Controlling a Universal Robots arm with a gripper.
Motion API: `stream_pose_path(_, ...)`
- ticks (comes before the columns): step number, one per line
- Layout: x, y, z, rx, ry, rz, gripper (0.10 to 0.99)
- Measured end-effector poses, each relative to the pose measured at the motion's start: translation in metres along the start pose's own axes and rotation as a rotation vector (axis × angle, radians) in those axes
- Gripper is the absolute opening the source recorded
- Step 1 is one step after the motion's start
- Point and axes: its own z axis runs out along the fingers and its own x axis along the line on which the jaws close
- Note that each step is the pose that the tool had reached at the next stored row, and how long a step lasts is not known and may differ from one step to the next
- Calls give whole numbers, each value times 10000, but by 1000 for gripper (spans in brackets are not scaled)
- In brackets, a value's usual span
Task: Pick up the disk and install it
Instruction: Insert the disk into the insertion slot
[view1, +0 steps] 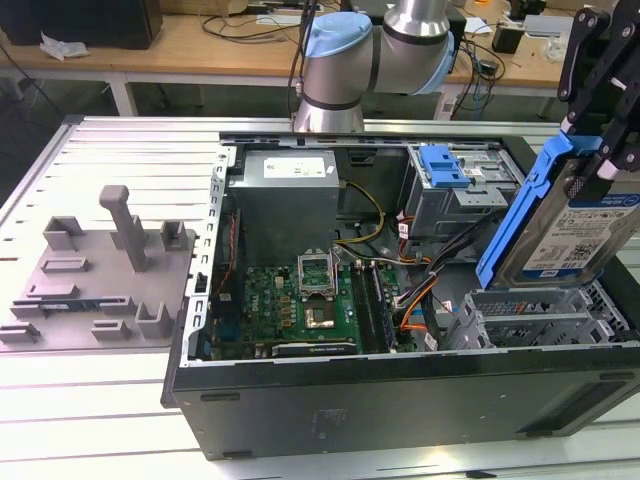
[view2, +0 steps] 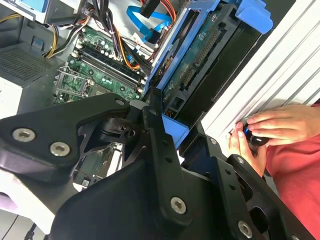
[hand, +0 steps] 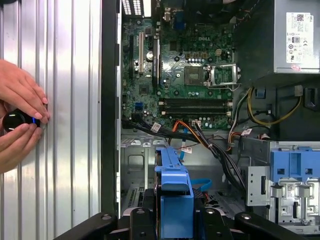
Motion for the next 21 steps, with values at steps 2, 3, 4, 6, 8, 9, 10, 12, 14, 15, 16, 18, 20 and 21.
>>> stream_pose_path(2, 6, 0, 13, 0, 0, -1, 365)
stream_pose_path(3, 8, 0, 18, 0, 0, -1, 365)
stream_pose_path(4, 9, 0, 23, 0, -1, -1, 365)
stream_pose_path(6, 13, 0, 32, 0, 1, -3, 365)
stream_pose_path(8, 17, -1, 42, 0, 0, -4, 365)
stream_pose_path(9, 18, 0, 46, 0, 1, -5, 365)
stream_pose_path(10, 19, 0, 51, 0, 0, -5, 365)
stream_pose_path(12, 27, -1, 64, 0, 0, -7, 365)
stream_pose_path(14, 34, -1, 71, 0, -1, -6, 365)
stream_pose_path(15, 38, -2, 76, 0, 1, -7, 365)
stream_pose_path(16, 40, -3, 80, 0, 2, -8, 365)
stream_pose_path(18, 43, -7, 90, 0, 1, -8, 365)
stream_pose_path(20, 45, -10, 100, 0, 1, -7, 365)
stream_pose_path(21, 45, -17, 107, 0, 2, -9, 365)
